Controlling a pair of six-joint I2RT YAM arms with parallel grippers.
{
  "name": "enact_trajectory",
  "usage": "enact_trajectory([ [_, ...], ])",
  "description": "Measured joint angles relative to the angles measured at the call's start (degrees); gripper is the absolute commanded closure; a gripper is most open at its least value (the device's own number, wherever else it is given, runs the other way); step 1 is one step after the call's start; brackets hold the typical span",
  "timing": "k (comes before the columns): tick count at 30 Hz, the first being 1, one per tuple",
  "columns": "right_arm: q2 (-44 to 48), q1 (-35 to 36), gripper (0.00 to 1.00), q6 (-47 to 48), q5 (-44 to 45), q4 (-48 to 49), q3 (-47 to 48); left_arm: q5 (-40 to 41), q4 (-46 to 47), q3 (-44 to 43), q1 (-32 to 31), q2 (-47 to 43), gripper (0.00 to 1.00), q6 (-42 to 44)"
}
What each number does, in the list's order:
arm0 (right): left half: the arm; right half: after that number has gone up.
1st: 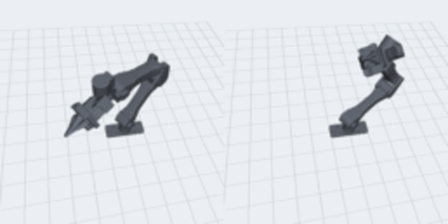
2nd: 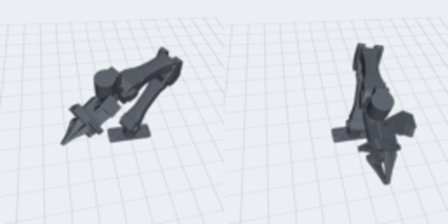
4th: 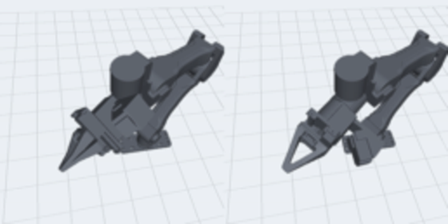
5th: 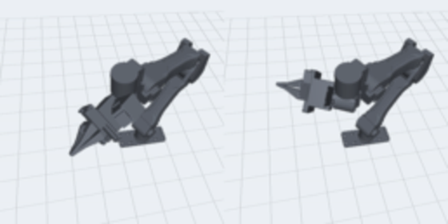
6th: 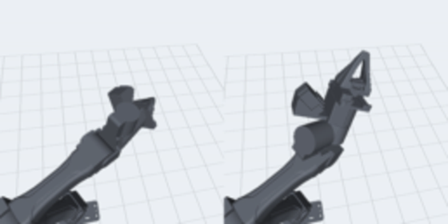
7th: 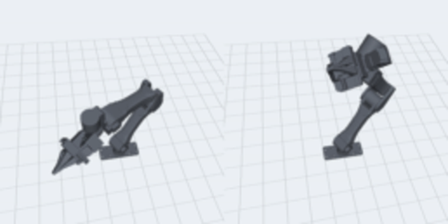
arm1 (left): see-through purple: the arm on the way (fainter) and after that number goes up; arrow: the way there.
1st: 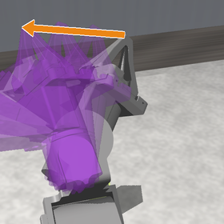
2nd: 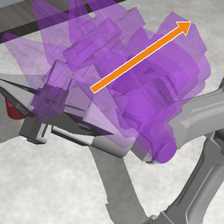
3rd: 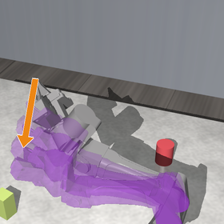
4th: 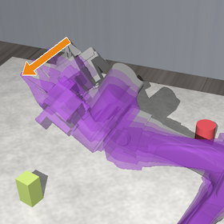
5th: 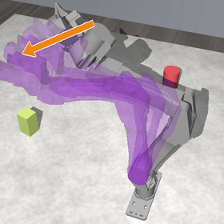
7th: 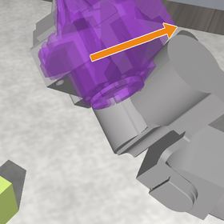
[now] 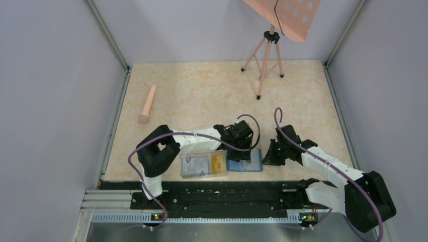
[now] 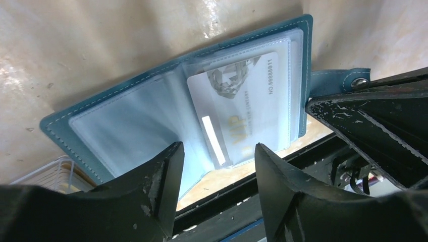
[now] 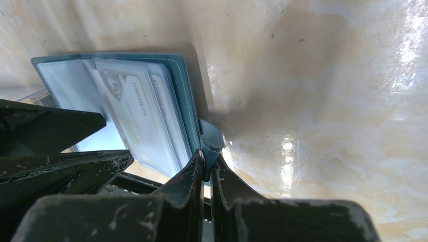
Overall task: Put the credit cards into the card holder
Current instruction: Insert the credit card into the card holder.
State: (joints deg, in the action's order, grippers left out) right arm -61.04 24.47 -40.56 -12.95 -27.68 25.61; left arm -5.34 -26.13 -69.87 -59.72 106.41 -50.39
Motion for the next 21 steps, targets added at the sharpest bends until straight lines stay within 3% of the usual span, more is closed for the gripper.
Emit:
enact_trajectory([
  [8,-0.28,0.0,1.0,0.02,-0.04,0.02,-0.04,-6.01,4.72,-0.37,-0.09,2.64,0.53,-0.48],
  [17,-0.7,-0.02,1.0,0.04,0.66,-0.26,-0.09,-7.13,5.99,-0.57,-0.46,2.86,0.47,-0.35],
  [19,-0.63,-0.02,0.94,0.04,0.68,-0.48,-0.09,-5.11,3.98,-1.18,-0.61,2.8,0.45,-0.13],
  [21,-0.02,-0.02,0.82,0.02,0.76,-1.38,-0.09,-2.58,1.81,-1.86,-0.7,2.56,0.42,0.26],
])
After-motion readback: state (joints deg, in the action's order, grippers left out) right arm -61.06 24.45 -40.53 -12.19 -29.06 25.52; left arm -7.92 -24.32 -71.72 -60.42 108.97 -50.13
